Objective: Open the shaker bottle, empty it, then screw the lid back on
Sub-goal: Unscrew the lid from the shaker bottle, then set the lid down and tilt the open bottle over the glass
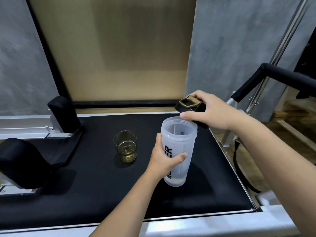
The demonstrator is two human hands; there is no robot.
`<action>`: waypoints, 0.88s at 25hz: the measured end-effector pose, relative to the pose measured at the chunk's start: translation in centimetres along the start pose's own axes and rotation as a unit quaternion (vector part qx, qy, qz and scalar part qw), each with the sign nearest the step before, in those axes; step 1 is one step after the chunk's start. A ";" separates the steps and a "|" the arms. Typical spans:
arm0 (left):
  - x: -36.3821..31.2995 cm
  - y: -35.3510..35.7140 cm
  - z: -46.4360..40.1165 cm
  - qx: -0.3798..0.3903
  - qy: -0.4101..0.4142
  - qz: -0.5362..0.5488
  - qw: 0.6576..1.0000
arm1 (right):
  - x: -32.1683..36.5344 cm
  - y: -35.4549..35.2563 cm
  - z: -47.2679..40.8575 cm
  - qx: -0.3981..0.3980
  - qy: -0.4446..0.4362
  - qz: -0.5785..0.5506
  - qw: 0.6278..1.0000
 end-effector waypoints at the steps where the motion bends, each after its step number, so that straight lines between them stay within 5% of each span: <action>1: -0.1 0.0 0.3 0.000 0.001 0.002 1.000 | -0.4 0.1 0.3 -0.008 0.008 -0.022 1.000; 7: -2.1 -2.2 1.3 -0.037 0.032 0.009 0.999 | -1.5 2.2 1.9 -0.071 0.033 -0.193 0.978; 12: -6.1 -5.8 2.7 -0.030 0.043 -0.020 0.998 | -0.6 4.5 2.0 -0.082 0.081 -0.401 0.909; 22: -8.9 -15.0 6.3 -0.057 0.016 -0.150 0.987 | 2.1 10.5 1.8 -0.094 0.164 -0.553 0.812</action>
Point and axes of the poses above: each hand's wrist, its own z-axis away from the middle knuckle, its own y-axis out of the palm, x = y × z, the point moved 3 cm from there along -z, towards the middle knuckle, and after that the axes turned 6 degrees about -y, right-handed, at the moved point
